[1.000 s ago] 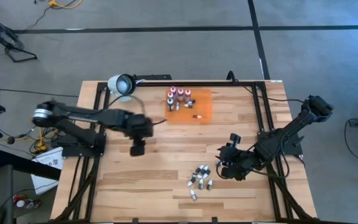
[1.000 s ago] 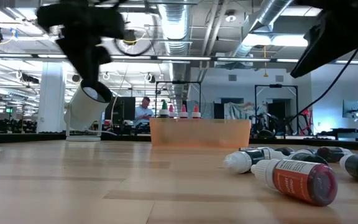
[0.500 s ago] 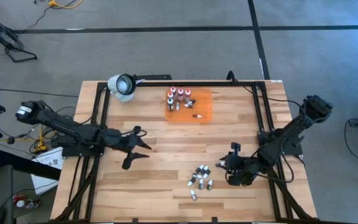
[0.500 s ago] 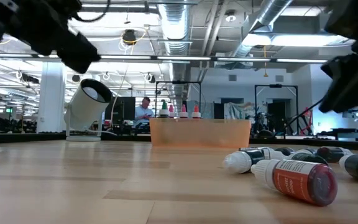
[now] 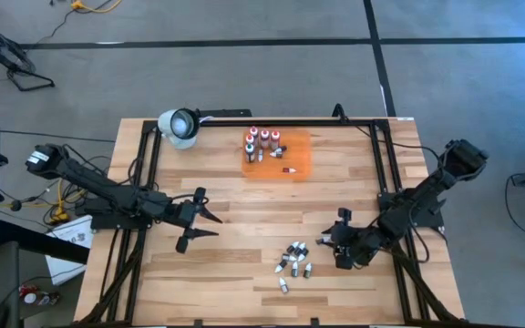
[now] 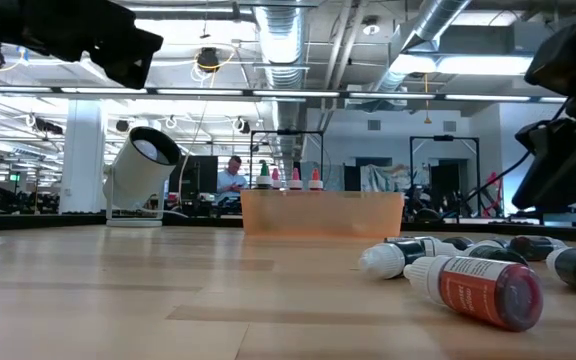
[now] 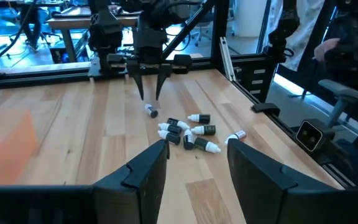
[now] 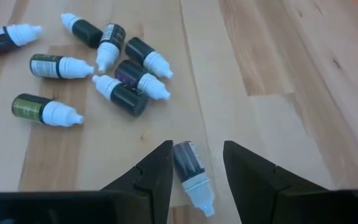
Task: Pick & Place food coloring
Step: Put the black small food coloring bottle into the orange bin
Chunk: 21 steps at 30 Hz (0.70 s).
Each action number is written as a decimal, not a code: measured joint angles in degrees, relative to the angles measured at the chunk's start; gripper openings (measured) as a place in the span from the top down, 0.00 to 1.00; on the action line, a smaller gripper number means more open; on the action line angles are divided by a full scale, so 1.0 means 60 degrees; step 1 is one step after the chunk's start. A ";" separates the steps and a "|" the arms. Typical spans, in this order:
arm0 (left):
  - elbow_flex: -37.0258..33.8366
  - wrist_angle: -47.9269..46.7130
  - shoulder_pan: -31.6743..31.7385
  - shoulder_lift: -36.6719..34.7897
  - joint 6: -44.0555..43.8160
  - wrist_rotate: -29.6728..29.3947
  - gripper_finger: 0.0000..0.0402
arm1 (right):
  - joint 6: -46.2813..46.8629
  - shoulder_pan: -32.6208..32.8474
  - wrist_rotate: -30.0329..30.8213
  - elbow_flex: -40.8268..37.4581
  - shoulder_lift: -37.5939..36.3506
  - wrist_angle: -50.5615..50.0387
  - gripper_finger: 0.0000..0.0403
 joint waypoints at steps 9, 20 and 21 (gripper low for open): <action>0.0000 -0.0007 0.0004 0.0000 0.0003 0.0000 0.59 | -0.0111 -0.0347 -0.0598 -0.0419 0.0000 0.0794 0.59; 0.0000 -0.0015 0.0004 0.0004 0.0003 0.0003 0.59 | -0.0278 -0.0354 -0.0667 -0.0419 0.0417 0.1184 0.54; 0.0000 -0.0015 0.0004 0.0004 0.0003 0.0004 0.59 | -0.0278 -0.0391 -0.0673 -0.0416 0.0645 0.1342 0.55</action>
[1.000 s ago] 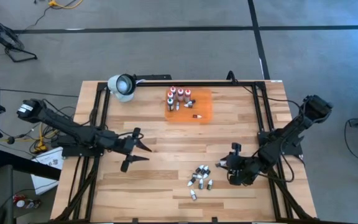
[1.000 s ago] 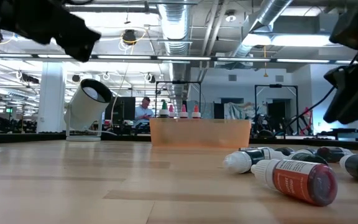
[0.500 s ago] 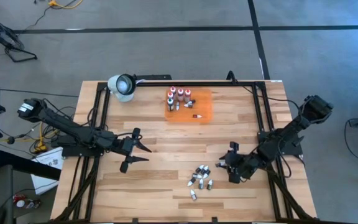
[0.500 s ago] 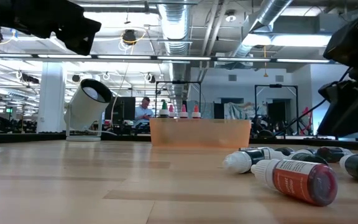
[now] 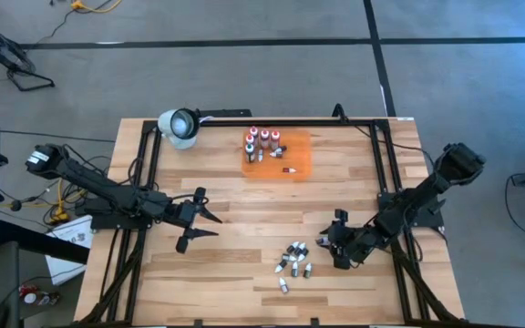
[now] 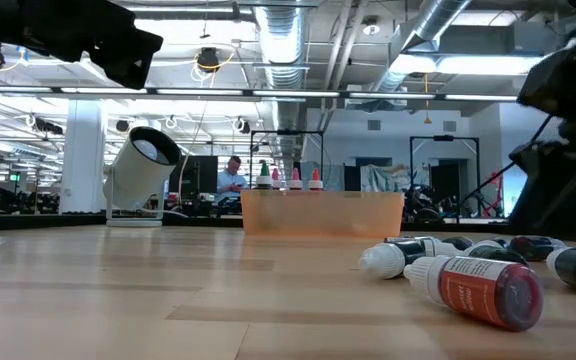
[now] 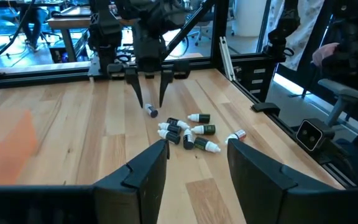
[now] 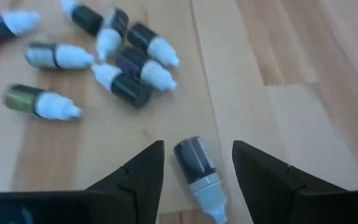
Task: Pick & Place food coloring
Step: Put the black small food coloring bottle into the orange bin
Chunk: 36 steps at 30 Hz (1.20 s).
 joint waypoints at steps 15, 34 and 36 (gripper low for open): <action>0.0000 -0.0004 0.0000 0.0000 0.0033 0.0000 0.59 | 0.0266 -0.0051 0.0040 0.0041 0.1340 0.0672 0.61; 0.0000 -0.0087 0.0000 0.0000 0.0216 0.0000 0.59 | 0.0139 -0.0047 0.0107 0.0019 0.1307 0.0820 0.80; 0.0000 -0.0084 0.0000 0.0000 0.0255 0.0000 0.59 | -0.0054 -0.0055 0.0136 0.0016 0.1315 0.0884 0.81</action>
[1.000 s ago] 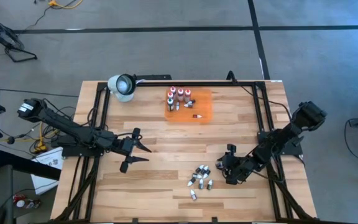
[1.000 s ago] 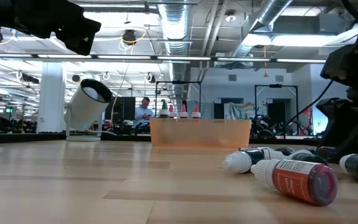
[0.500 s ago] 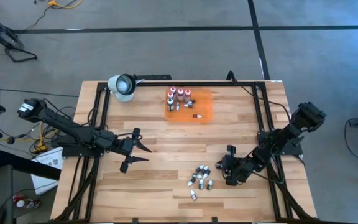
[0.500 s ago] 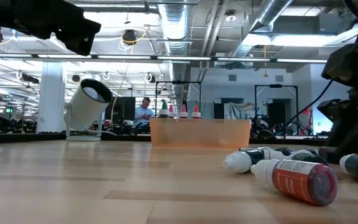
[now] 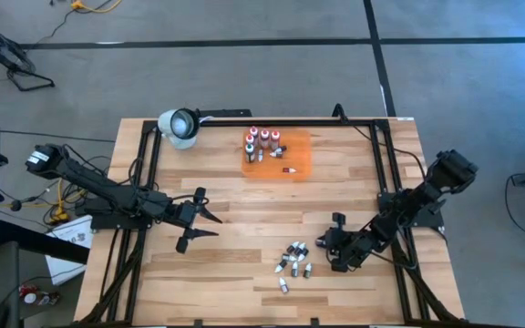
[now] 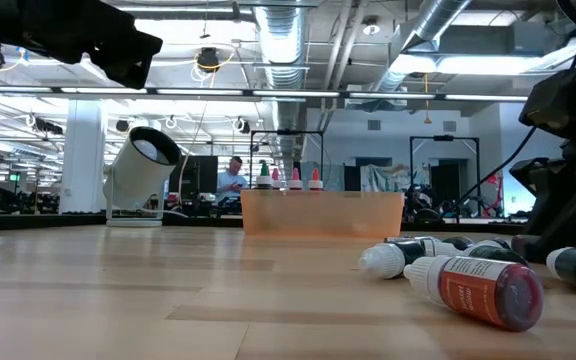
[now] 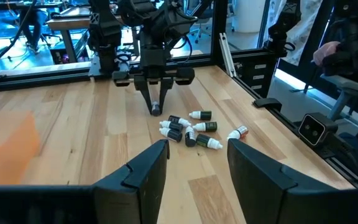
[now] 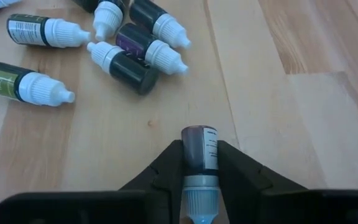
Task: Pick & Place food coloring
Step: Put the black small food coloring bottle into the orange bin
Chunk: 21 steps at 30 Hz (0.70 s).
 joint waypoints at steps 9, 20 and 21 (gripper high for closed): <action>0.0000 0.0018 0.0004 0.0000 0.0128 -0.0006 0.59 | -0.1494 -0.0464 0.0619 0.0598 0.0029 -0.0035 0.82; -0.0007 0.0659 0.0004 0.0738 0.0007 -0.1560 0.59 | -0.3764 -0.2327 0.0595 0.1525 0.0024 -0.0001 0.82; -0.0007 0.0772 0.0004 0.0858 -0.0063 -0.1723 0.59 | -0.3974 -0.2498 0.0599 0.1617 0.0019 -0.0001 0.82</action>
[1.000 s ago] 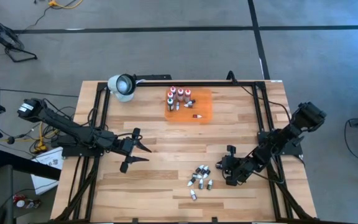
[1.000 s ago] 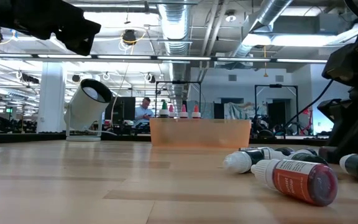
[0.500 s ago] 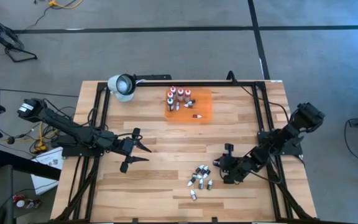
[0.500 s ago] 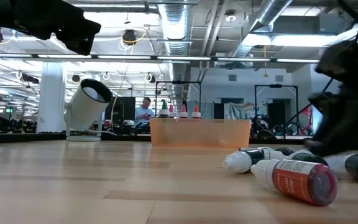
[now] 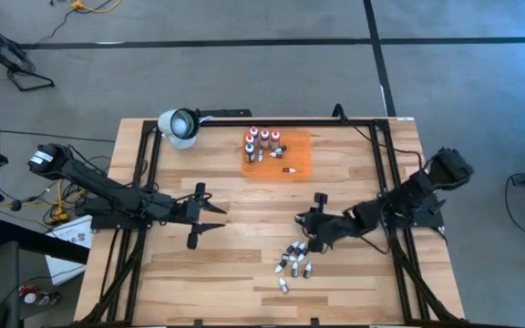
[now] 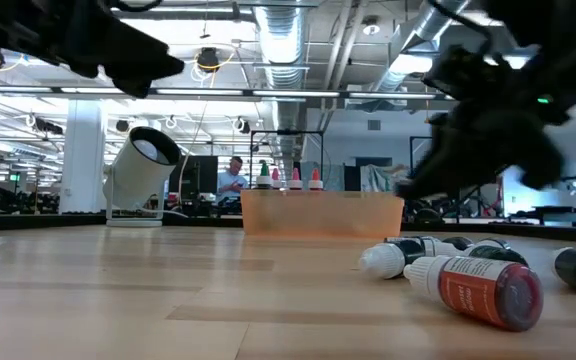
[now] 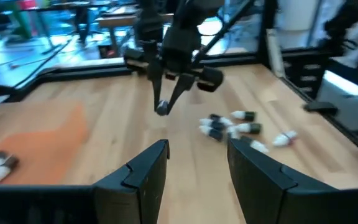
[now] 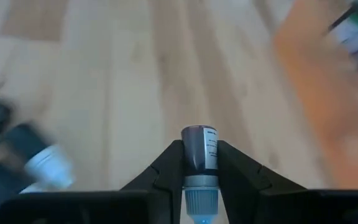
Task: Pick & Place food coloring
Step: Put the black small food coloring bottle into the orange bin
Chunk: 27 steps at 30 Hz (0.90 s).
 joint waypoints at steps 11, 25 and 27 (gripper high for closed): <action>0.0000 0.0645 0.0003 0.0855 -0.0247 -0.0944 0.59 | -0.2343 -0.1765 -0.0007 0.1253 -0.0008 -0.0033 0.81; 0.0003 0.0860 0.0003 0.1007 -0.0724 -0.1009 0.59 | -0.2556 -0.4966 -0.1214 0.2152 0.0020 -0.0865 0.81; 0.0001 0.0867 0.0003 0.1007 -0.0776 -0.1013 0.59 | -0.2544 -0.5343 -0.1625 0.2149 0.0054 -0.0914 0.81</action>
